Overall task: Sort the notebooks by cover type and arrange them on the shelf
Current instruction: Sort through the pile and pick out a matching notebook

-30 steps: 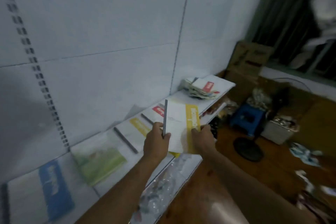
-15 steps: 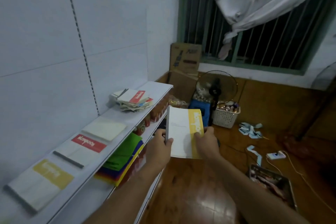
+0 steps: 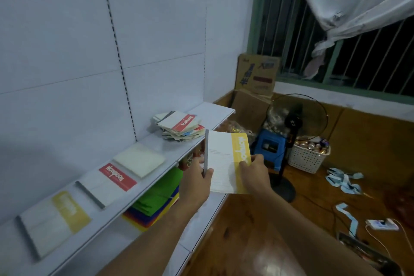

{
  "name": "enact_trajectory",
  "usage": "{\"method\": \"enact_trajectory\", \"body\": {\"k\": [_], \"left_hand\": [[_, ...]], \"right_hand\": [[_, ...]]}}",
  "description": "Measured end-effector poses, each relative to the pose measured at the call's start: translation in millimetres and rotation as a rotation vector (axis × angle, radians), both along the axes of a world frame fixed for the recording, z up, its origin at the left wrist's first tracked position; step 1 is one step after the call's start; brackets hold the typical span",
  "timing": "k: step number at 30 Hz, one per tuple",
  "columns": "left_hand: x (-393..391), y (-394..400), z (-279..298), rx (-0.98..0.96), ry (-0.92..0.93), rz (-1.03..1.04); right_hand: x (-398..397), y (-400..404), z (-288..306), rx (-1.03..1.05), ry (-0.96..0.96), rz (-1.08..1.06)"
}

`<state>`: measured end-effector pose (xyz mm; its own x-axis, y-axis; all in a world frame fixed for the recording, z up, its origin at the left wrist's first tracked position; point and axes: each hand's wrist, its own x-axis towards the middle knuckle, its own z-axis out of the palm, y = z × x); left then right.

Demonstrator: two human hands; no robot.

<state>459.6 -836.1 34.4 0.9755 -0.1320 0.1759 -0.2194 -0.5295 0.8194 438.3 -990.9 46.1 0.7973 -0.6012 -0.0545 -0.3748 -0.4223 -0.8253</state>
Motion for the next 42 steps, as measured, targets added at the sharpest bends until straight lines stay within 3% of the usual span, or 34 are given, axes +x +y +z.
{"method": "enact_trajectory", "body": {"k": [9, 15, 22, 29, 37, 40, 42], "left_hand": [[64.7, 131.4, -11.4, 0.019, 0.014, 0.322], [65.9, 244.9, -36.7, 0.111, 0.045, 0.615], [49.1, 332.5, -85.1, 0.165, 0.300, 0.780], [37.2, 354.9, -108.2, 0.147, 0.498, 0.868], [51.2, 347.8, -134.1, 0.488, 0.685, 0.860], [53.6, 344.4, -143.0, 0.514, 0.721, 0.870], [52.5, 346.9, -141.0, 0.493, 0.713, 0.894]], "right_hand": [[109.3, 129.2, -11.5, -0.012, -0.016, 0.293], [145.1, 250.4, -35.0, 0.010, 0.011, 0.621], [161.1, 351.6, -79.7, -0.072, 0.071, 0.945], [178.8, 406.2, -128.6, -0.180, 0.180, 1.162], [204.8, 423.5, -161.9, -0.415, 0.248, 1.288], [205.7, 427.1, -157.9, -0.459, 0.333, 1.275], [203.3, 430.8, -150.3, -0.493, 0.291, 1.254]]}}
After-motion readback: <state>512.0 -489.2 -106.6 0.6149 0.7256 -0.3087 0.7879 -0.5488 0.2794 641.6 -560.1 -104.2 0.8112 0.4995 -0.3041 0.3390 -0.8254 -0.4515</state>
